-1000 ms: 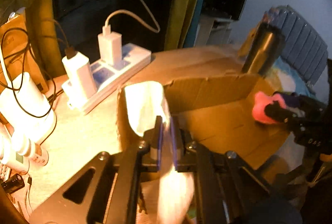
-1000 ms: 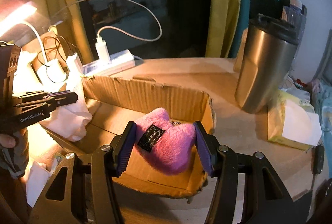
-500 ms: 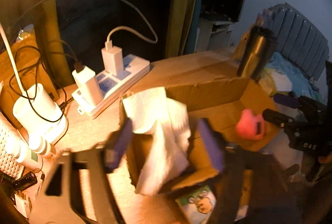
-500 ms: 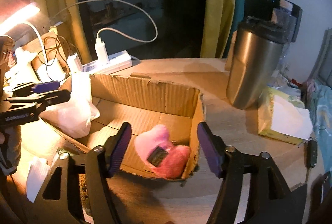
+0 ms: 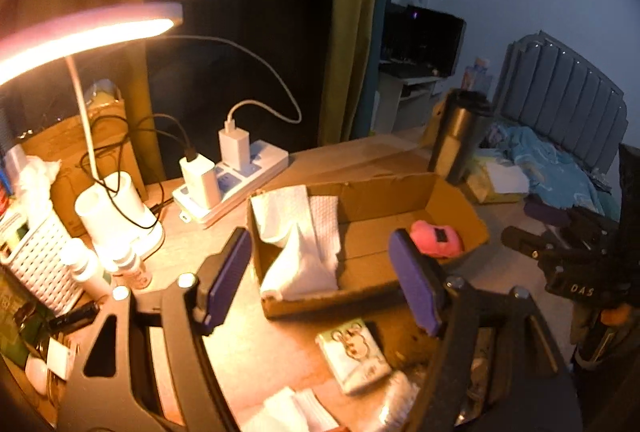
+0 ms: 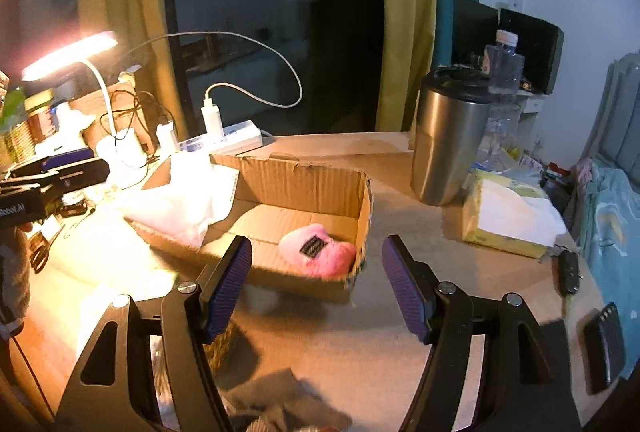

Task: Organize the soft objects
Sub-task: 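Move both tools back to the pile, lowering toward the grey glove and tissue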

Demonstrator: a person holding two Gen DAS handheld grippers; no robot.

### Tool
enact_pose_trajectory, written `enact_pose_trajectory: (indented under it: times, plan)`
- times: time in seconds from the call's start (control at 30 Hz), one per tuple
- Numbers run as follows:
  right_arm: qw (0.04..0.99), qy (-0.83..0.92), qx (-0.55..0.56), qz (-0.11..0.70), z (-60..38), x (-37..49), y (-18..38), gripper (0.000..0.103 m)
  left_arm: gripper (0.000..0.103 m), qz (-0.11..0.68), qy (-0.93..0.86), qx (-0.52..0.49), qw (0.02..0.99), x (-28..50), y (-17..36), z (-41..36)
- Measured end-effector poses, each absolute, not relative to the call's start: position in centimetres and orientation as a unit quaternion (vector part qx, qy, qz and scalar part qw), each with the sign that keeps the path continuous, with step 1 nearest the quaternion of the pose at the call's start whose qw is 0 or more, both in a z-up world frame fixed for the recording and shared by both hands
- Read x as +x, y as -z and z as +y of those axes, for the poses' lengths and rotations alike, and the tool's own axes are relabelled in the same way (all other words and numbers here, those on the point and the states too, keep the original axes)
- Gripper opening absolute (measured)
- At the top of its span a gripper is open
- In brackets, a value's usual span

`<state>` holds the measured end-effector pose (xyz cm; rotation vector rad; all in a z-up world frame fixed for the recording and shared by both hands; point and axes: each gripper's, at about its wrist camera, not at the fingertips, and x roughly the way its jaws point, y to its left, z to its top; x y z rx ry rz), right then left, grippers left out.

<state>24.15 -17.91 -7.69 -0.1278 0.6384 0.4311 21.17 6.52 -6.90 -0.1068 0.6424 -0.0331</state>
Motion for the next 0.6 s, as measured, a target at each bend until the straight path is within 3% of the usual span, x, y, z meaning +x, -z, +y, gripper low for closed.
enact_pose_trajectory:
  times: [0.6]
  plan:
    - [0.936, -0.206, -0.071, 0.276, -19.7, 15.4, 5.3, 0.071, 0.073, 0.278, 0.027, -0.073, 0.957, 11.7, 5.5, 4.8]
